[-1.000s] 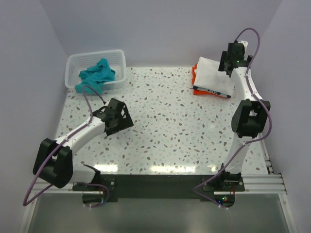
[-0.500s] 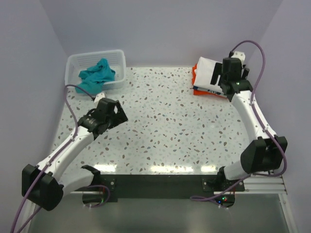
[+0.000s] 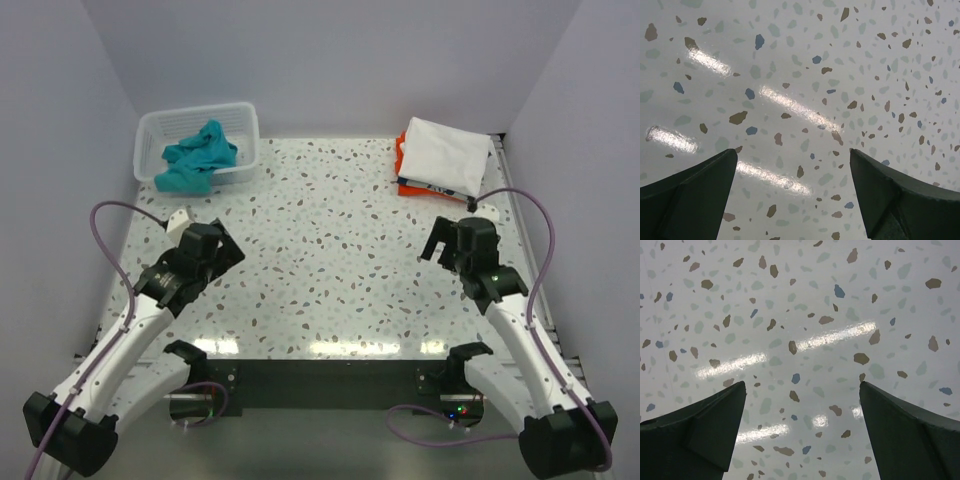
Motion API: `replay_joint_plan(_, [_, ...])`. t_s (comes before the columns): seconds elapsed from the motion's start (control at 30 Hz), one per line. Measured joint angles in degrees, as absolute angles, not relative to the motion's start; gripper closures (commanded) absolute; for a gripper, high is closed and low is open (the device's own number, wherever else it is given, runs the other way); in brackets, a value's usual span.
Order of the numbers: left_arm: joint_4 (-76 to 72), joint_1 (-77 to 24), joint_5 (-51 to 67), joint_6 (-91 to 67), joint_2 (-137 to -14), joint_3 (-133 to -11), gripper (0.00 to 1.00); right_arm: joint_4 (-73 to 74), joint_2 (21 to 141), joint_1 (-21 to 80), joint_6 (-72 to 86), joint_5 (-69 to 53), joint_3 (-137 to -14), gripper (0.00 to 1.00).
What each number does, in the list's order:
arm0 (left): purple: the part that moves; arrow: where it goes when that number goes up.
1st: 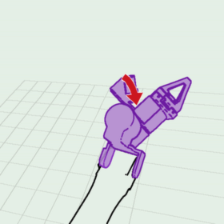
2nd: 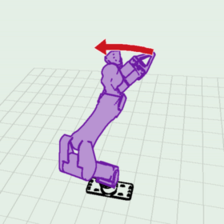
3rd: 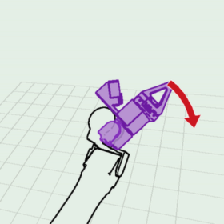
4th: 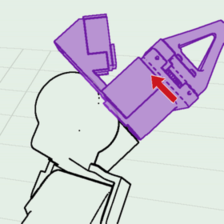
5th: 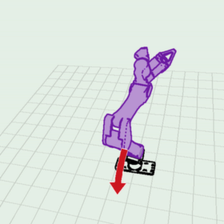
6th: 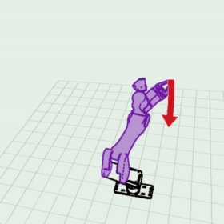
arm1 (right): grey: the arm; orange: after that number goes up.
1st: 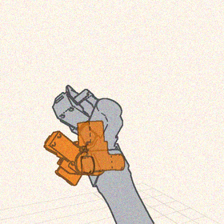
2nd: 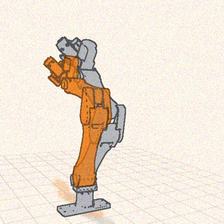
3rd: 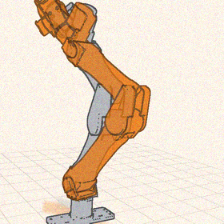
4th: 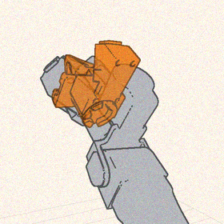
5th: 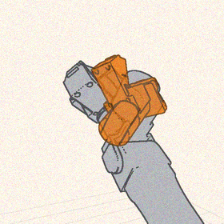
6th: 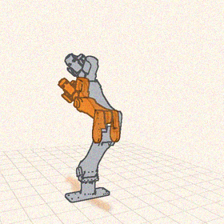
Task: Fold and stack the t-shirts
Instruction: Reset both grippers
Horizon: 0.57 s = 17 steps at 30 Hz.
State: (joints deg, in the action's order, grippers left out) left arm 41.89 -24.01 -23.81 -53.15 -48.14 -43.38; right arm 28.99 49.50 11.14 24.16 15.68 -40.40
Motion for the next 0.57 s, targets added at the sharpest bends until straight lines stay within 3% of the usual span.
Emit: replay_joint_plan(0.57, [48.01, -24.01, -24.95, -56.99, -44.53, -42.09, 0.0, 27.81, 39.72, 11.16, 24.25, 9.15, -34.54, 0.01])
